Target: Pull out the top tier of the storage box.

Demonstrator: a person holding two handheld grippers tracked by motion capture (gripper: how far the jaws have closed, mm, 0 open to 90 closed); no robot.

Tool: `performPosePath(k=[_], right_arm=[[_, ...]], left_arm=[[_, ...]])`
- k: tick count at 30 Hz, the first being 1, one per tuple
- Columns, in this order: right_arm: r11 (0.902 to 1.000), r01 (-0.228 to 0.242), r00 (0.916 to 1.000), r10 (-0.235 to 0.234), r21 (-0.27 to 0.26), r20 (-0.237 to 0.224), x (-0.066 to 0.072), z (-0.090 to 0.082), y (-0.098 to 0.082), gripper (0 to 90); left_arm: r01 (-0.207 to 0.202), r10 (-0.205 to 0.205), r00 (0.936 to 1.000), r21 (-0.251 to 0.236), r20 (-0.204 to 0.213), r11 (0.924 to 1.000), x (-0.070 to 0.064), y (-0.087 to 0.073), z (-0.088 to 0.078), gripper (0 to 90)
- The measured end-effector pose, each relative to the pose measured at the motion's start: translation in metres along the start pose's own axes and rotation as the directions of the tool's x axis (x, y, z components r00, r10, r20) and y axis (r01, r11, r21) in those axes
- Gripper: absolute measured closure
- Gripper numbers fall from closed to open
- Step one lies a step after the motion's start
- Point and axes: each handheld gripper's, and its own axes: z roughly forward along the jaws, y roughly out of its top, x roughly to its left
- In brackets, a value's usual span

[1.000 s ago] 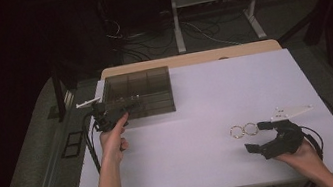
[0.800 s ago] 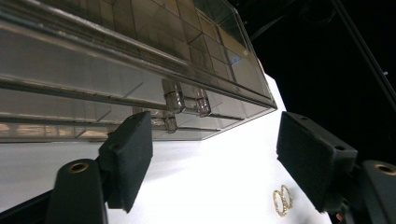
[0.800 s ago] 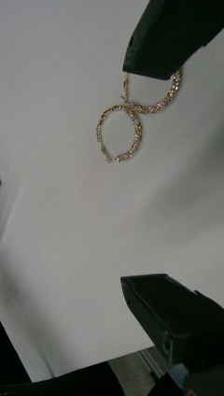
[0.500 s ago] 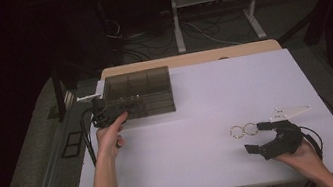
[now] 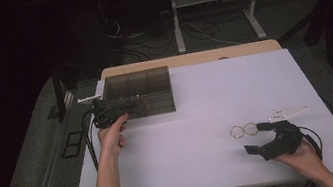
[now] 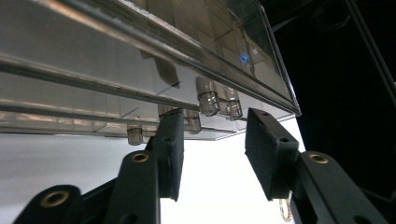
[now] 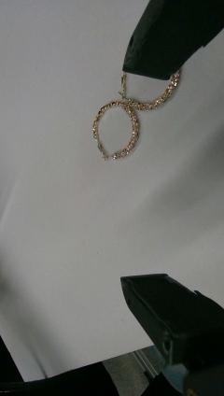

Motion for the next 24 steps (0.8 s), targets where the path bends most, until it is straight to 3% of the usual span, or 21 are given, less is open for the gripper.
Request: performPosePath(k=[1, 16, 24], right_arm=[[1.0, 0.002, 1.0, -0.002, 0.004, 0.002, 0.0, 0.001, 0.0, 0.0], [0.9994, 0.019, 0.9998, -0.019, 0.029, 0.005, 0.002, 0.004, 0.0, 0.0], [0.9996, 0.016, 0.9999, -0.016, 0.023, 0.004, 0.002, 0.003, 0.0, 0.0]], left_arm=[[0.021, -0.021, 0.9997, -0.008, 0.013, 0.9997, 0.003, -0.001, 0.001, 61.3], [0.076, -0.075, 0.9957, -0.028, 0.055, 0.9967, 0.009, 0.001, 0.003, 78.3], [0.125, -0.12, 0.9863, -0.041, 0.114, 0.9913, 0.017, -0.002, 0.005, 78.6]])
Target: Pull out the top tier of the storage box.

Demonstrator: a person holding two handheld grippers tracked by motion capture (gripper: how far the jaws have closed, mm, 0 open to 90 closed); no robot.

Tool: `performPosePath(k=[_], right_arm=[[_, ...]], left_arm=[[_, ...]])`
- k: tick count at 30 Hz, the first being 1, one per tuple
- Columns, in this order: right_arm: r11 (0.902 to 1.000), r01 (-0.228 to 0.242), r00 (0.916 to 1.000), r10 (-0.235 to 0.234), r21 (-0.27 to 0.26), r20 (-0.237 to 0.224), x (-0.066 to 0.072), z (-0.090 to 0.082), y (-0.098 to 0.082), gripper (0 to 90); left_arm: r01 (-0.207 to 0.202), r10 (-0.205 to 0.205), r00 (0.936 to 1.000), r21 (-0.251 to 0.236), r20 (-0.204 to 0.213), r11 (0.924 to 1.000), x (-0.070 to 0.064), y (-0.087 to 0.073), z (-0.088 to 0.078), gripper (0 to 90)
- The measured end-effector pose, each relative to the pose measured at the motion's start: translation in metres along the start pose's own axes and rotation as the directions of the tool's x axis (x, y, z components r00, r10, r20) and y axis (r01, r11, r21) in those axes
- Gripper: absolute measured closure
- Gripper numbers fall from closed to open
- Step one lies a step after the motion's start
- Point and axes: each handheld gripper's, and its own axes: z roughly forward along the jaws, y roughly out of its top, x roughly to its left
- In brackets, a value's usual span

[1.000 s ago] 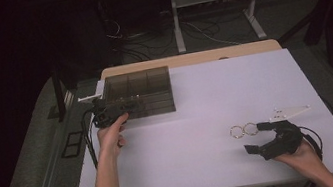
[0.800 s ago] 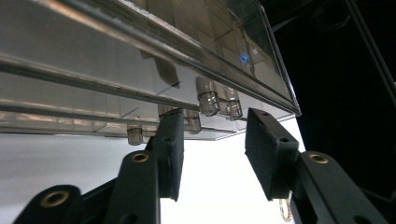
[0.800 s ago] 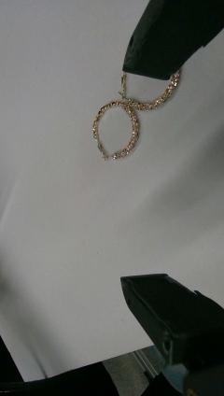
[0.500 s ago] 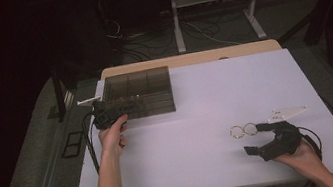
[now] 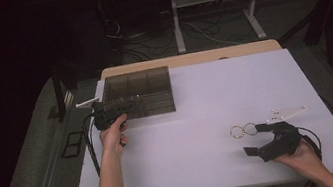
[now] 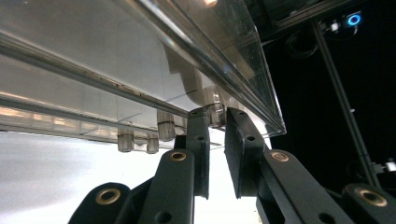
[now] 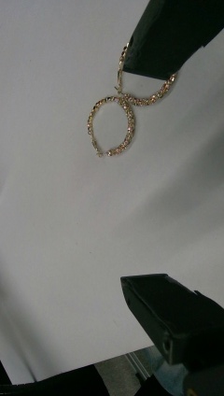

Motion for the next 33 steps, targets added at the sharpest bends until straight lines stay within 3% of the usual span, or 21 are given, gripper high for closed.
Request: performPosePath(k=[12, 19, 33], right_arm=[[0.9999, 0.006, 1.0, -0.006, -0.009, 0.004, 0.001, -0.001, 0.0, 0.0], [0.9961, 0.017, 0.9995, -0.015, -0.086, 0.026, 0.001, -0.011, 0.002, 0.0], [0.9956, 0.024, 0.9994, -0.021, -0.091, 0.027, 0.0, -0.011, 0.002, 0.0]], left_arm=[[0.023, -0.022, 0.9993, -0.015, 0.032, 0.9996, 0.004, -0.002, 0.0, 79.6], [0.026, -0.026, 0.9991, -0.02, 0.034, 0.9994, 0.004, -0.003, 0.0, 79.8], [0.02, -0.018, 0.999, -0.039, 0.041, 0.999, 0.005, -0.008, -0.002, 79.8]])
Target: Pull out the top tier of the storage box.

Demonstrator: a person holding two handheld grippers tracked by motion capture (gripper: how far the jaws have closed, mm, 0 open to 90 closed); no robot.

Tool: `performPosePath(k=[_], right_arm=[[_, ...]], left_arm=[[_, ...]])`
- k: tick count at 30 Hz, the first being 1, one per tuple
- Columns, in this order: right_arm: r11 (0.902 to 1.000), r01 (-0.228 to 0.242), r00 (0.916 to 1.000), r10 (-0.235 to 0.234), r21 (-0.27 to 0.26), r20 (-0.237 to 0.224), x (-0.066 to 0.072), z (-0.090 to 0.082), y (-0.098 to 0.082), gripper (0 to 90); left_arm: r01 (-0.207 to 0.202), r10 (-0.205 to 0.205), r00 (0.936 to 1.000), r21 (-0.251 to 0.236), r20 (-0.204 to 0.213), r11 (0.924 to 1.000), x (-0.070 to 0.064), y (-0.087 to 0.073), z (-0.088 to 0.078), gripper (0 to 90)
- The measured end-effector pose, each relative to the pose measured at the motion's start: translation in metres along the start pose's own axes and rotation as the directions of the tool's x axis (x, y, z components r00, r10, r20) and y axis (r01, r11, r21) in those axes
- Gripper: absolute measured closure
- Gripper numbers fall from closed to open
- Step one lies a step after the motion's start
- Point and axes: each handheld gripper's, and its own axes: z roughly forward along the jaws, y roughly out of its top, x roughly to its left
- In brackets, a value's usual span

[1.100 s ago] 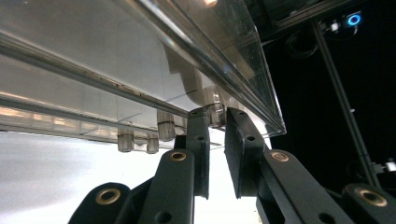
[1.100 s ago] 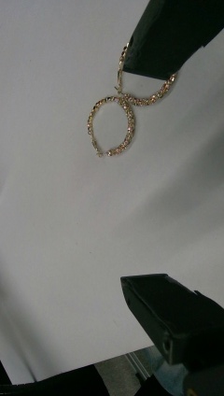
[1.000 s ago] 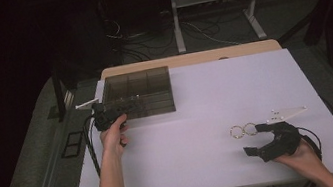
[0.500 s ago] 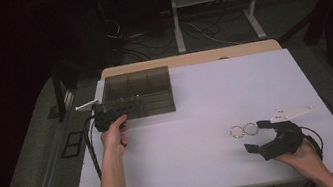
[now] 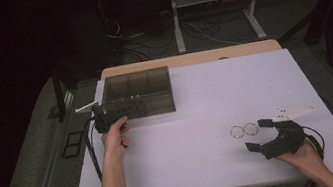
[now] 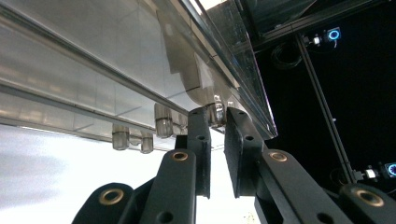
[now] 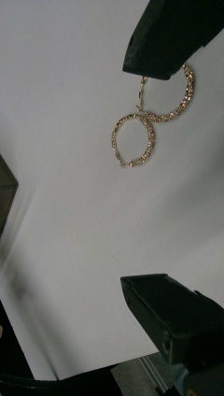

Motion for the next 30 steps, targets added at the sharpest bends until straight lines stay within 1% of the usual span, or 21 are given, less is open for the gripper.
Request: performPosePath(k=[8, 14, 18, 19, 24, 27, 30], right_arm=[[1.0, 0.004, 1.0, -0.004, -0.005, 0.001, 0.0, -0.001, 0.0, 0.0], [1.0, 0.006, 1.0, -0.006, -0.005, 0.001, 0.0, -0.001, 0.0, 0.0], [1.0, 0.005, 1.0, -0.005, -0.003, 0.0, 0.0, -0.001, 0.0, 0.0], [1.0, 0.005, 1.0, -0.005, -0.003, 0.001, 0.0, -0.001, 0.0, 0.0], [1.0, 0.004, 1.0, -0.004, 0.0, 0.0, 0.0, 0.0, 0.0, 0.0], [1.0, 0.005, 1.0, -0.005, 0.001, 0.001, 0.0, 0.0, 0.0, 0.0], [1.0, 0.002, 1.0, -0.002, 0.003, 0.001, 0.0, 0.0, 0.0, 0.0]], left_arm=[[-0.005, 0.005, 1.0, -0.001, -0.004, 1.0, -0.001, -0.005, -0.004, 79.7], [-0.008, 0.008, 1.0, -0.006, -0.004, 1.0, -0.002, -0.012, -0.009, 79.7], [-0.002, 0.002, 1.0, -0.016, -0.003, 0.9999, -0.003, -0.018, -0.013, 79.7], [-0.007, 0.007, 1.0, -0.013, -0.003, 0.9999, -0.003, -0.019, -0.014, 79.7], [-0.006, 0.006, 0.9999, -0.017, -0.009, 0.9998, -0.004, -0.02, -0.015, 79.6], [-0.006, 0.006, 1.0, -0.015, -0.007, 0.9999, -0.004, -0.02, -0.015, 79.5], [0.004, -0.004, 1.0, -0.012, -0.007, 0.9999, -0.004, -0.02, -0.015, 79.4]])
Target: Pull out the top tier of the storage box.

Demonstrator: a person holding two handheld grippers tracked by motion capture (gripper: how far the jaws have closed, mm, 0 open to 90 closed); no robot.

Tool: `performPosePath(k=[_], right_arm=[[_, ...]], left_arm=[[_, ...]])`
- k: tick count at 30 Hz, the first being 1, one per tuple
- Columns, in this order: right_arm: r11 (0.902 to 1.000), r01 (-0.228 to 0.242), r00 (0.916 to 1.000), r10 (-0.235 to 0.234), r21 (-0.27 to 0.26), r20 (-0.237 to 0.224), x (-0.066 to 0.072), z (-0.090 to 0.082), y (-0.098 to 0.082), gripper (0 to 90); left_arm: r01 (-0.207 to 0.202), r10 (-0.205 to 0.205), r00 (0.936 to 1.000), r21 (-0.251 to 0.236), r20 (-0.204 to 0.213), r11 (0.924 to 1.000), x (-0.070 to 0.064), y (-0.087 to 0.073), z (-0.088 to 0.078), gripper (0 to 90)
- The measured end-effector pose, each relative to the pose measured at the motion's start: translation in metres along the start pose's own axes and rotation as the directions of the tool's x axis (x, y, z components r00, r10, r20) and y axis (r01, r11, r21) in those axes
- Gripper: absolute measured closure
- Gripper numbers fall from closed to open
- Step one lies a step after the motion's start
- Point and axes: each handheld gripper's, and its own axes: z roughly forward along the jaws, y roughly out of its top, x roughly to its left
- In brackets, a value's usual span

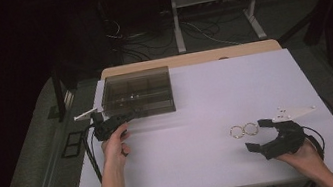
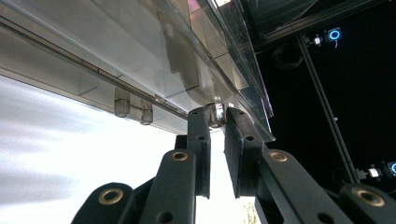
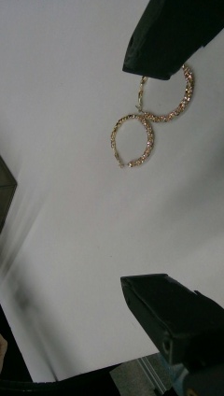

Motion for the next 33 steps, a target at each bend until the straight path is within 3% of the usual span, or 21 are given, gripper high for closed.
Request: performPosePath(k=[3, 9, 12, 17, 18, 19, 22, 23, 24, 26, 28, 29, 30, 31, 33], right_arm=[[1.0, 0.002, 1.0, -0.002, -0.003, 0.003, 0.0, 0.0, 0.0, 0.0], [1.0, 0.001, 1.0, -0.001, -0.004, 0.003, 0.0, 0.0, 0.0, 0.0], [1.0, 0.001, 1.0, -0.001, -0.004, 0.006, 0.0, 0.0, 0.0, 0.0], [0.9999, 0.002, 1.0, -0.002, -0.011, 0.007, 0.0, -0.001, 0.0, 0.0], [0.9999, 0.001, 1.0, -0.001, -0.01, 0.008, 0.0, -0.001, 0.0, 0.0], [0.9999, 0.003, 1.0, -0.003, -0.011, 0.007, 0.0, -0.001, 0.0, 0.0], [0.9999, 0.004, 1.0, -0.003, -0.009, 0.008, 0.0, -0.001, 0.0, 0.0], [0.9999, 0.004, 1.0, -0.003, -0.009, 0.008, 0.0, -0.001, 0.0, 0.0], [0.9999, 0.003, 1.0, -0.003, -0.011, 0.008, 0.0, -0.001, 0.0, 0.0], [0.9999, 0.002, 1.0, -0.002, -0.013, 0.007, 0.0, -0.001, 0.0, 0.0], [0.9999, 0.001, 1.0, -0.001, -0.015, 0.007, 0.0, -0.001, 0.0, 0.0], [0.9999, 0.001, 1.0, -0.001, -0.014, 0.007, 0.0, -0.001, 0.0, 0.0], [0.9999, 0.002, 1.0, -0.002, -0.012, 0.007, 0.0, -0.001, 0.0, 0.0], [0.9999, 0.002, 1.0, -0.002, -0.012, 0.007, 0.0, -0.001, 0.0, 0.0], [0.9999, 0.002, 1.0, -0.002, -0.011, 0.007, 0.0, 0.0, 0.0, 0.0]], left_arm=[[0.0, 0.0, 1.0, 0.004, -0.002, 1.0, -0.001, 0.0, 0.0, 78.5], [-0.046, 0.048, 0.9984, 0.038, -0.031, 0.9982, -0.003, -0.002, -0.002, 75.4], [-0.088, 0.092, 0.993, 0.058, -0.074, 0.9944, -0.005, -0.003, -0.005, 74.4], [-0.129, 0.137, 0.9851, 0.08, -0.104, 0.9884, -0.007, -0.004, -0.009, 71.7], [-0.154, 0.165, 0.9797, 0.097, -0.114, 0.9833, -0.009, -0.004, -0.012, 69.9], [-0.154, 0.165, 0.9797, 0.097, -0.114, 0.9833, -0.009, -0.004, -0.012, 68.2], [-0.21, 0.222, 0.968, 0.114, -0.116, 0.9711, -0.017, -0.004, -0.017, 64.5], [-0.21, 0.222, 0.968, 0.114, -0.116, 0.9711, -0.017, -0.004, -0.017, 62.4], [-0.237, 0.251, 0.9614, 0.12, -0.114, 0.964, -0.02, -0.004, -0.02, 60.1], [-0.247, 0.261, 0.9583, 0.123, -0.116, 0.9612, -0.023, -0.004, -0.021, 58.6], [-0.281, 0.299, 0.9485, 0.152, -0.106, 0.9475, -0.031, -0.003, -0.023, 51.9], [-0.281, 0.299, 0.9485, 0.152, -0.106, 0.9475, -0.031, -0.003, -0.023, 50.1], [-0.3, 0.319, 0.9428, 0.17, -0.096, 0.9386, -0.037, -0.002, -0.024, 47.1], [-0.3, 0.319, 0.9428, 0.17, -0.096, 0.9386, -0.037, -0.002, -0.024, 45.3], [-0.324, 0.344, 0.9339, 0.181, -0.097, 0.9288, -0.042, 0.0, -0.025, 44.0]])
